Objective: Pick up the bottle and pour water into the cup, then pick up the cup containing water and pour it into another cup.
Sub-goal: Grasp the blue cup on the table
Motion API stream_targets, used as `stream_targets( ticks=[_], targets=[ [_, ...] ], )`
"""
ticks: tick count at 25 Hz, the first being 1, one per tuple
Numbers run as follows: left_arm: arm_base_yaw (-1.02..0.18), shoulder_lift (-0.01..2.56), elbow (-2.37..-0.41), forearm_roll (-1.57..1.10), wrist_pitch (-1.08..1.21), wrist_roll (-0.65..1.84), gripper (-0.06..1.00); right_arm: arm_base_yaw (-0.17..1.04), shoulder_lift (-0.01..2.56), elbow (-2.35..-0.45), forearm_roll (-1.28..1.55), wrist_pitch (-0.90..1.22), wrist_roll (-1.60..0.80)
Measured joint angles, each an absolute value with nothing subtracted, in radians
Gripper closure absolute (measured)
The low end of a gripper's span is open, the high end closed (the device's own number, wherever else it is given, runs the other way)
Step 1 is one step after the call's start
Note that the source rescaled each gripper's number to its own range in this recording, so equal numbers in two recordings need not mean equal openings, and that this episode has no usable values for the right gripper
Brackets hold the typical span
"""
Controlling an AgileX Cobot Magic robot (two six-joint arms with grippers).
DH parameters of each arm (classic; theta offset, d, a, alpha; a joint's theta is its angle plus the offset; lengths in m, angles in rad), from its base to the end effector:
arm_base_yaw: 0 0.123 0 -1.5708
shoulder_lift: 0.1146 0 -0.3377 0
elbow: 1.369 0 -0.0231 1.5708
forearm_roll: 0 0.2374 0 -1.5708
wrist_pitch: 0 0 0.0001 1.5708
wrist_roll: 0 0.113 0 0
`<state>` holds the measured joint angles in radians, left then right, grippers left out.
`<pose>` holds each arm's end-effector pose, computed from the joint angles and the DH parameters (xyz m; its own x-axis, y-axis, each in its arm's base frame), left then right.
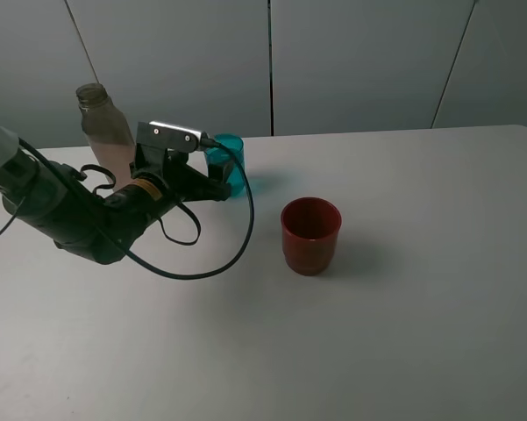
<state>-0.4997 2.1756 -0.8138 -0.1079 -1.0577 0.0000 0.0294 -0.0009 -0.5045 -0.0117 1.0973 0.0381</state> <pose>0.3770 -0.1937 0.1321 -0.2118 0.0554 -0.9757 0.3860 0.9220 -0.0314 -0.0526 -0.0027 0.2583 -0.4837 0.0185 -0.8750 -0.0044 0.9997 0.0236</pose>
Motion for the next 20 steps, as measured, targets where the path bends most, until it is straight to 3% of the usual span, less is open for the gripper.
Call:
stream_targets(
  ticks=[20],
  targets=[
    [-0.44,2.241,-0.934,0.038,-0.945,-0.083,-0.04,0.029,-0.001,-0.504,-0.012,1.097,0.038]
  ],
)
